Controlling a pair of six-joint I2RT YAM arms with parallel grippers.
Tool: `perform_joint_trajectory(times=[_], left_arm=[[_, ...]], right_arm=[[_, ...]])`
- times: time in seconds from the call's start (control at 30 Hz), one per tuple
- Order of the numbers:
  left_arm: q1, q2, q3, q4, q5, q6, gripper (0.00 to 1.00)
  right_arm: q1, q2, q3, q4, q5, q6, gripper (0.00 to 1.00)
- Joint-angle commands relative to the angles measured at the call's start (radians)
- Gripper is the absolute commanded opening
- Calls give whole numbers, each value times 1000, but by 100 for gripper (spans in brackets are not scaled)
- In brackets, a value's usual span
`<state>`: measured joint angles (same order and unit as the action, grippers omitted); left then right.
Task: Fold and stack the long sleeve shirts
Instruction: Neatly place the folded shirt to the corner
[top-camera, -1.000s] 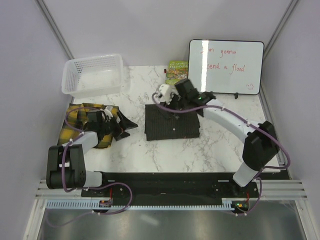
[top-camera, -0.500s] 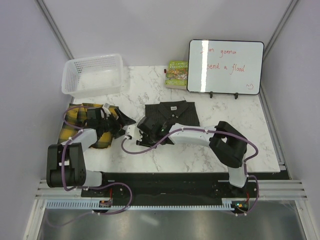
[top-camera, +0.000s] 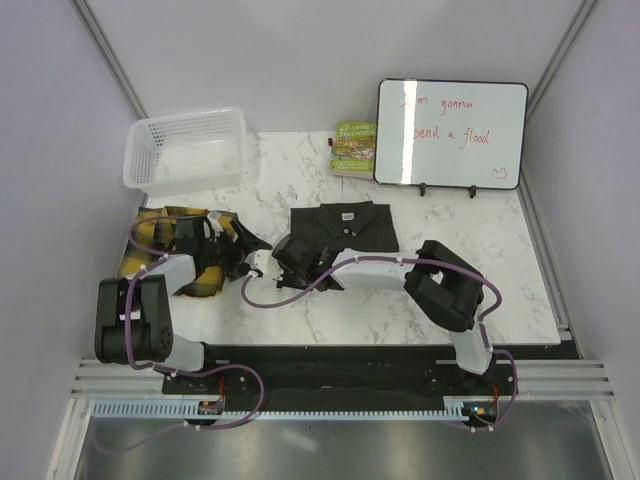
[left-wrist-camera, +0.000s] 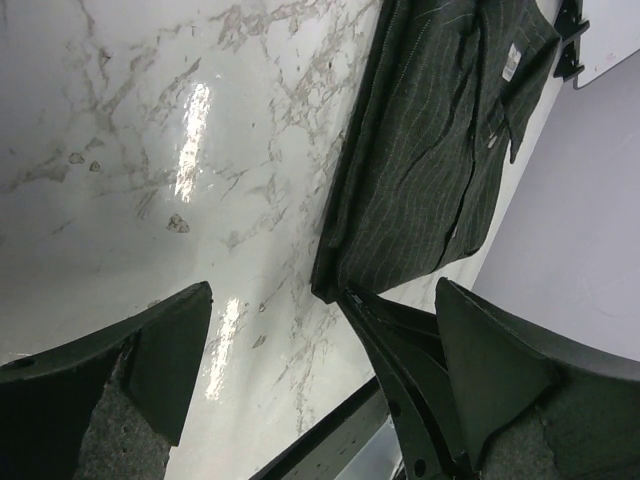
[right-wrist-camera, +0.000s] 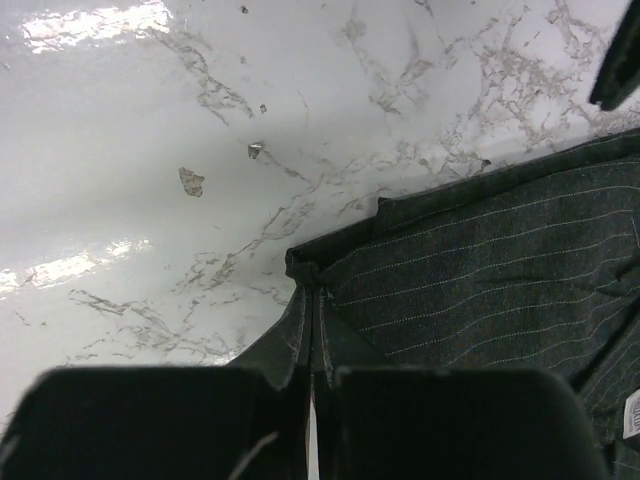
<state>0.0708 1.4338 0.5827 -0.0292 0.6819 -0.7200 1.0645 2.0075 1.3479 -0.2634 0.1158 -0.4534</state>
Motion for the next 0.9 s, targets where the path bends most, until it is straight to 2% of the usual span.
perform_joint_trajectory(times=[0.0, 0.13, 0.3, 0.37, 0.53, 0.87], left_arm=[[3, 30, 46, -3, 5, -25, 99], [-11, 56, 43, 24, 21, -38, 99], [-58, 74, 8, 195, 25, -120, 99], [-124, 94, 12, 242, 22, -147, 99], [-196, 154, 37, 330, -5, -220, 99], [-284, 339, 121, 356, -15, -265, 99]], right_arm=[[-12, -73, -3, 29, -16, 12, 0], [-21, -116, 31, -23, -79, 33, 0], [-41, -136, 42, -60, -113, 32, 0], [-44, -147, 42, -69, -113, 30, 0], [-52, -168, 40, -91, -154, 28, 0], [-54, -202, 68, -120, -192, 59, 0]])
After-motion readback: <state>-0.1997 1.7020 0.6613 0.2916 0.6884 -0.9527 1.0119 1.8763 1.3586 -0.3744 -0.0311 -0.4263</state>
